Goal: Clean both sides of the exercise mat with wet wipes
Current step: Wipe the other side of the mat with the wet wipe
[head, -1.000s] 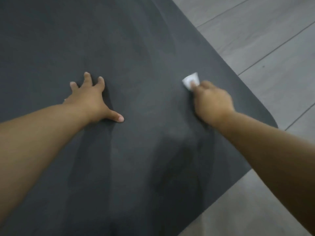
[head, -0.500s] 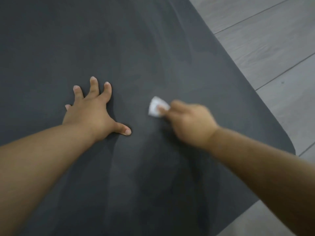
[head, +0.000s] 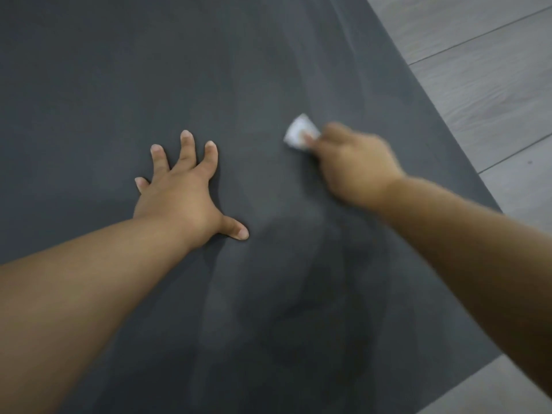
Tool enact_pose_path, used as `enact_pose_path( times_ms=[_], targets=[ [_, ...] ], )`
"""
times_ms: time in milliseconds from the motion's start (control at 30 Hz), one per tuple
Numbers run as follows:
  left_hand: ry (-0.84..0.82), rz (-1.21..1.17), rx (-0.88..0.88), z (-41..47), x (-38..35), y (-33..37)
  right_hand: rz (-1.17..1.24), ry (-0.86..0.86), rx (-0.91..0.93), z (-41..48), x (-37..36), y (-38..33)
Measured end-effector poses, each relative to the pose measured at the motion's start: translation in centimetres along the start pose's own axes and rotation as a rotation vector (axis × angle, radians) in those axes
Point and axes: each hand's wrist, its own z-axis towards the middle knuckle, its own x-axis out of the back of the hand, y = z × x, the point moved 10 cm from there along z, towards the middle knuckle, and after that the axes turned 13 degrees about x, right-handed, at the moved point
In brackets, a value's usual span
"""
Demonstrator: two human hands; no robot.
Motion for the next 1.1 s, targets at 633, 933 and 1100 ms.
enact_pose_path(
  times_ms=[633, 933, 1100],
  targets=[
    [-0.041, 0.033, -0.084, -1.3, 0.1, 5.4, -0.07, -0.154, -0.755, -9.0, 2.1, 13.1],
    [-0.024, 0.089, -0.026, -0.6, -1.0, 6.6, -0.06, -0.004, -0.414, -4.0, 1.2, 11.8],
    [-0.021, 0.091, -0.007, -0.4, -0.9, 6.8, -0.04, 0.029, -0.664, -6.3, 1.5, 14.9]
  ],
)
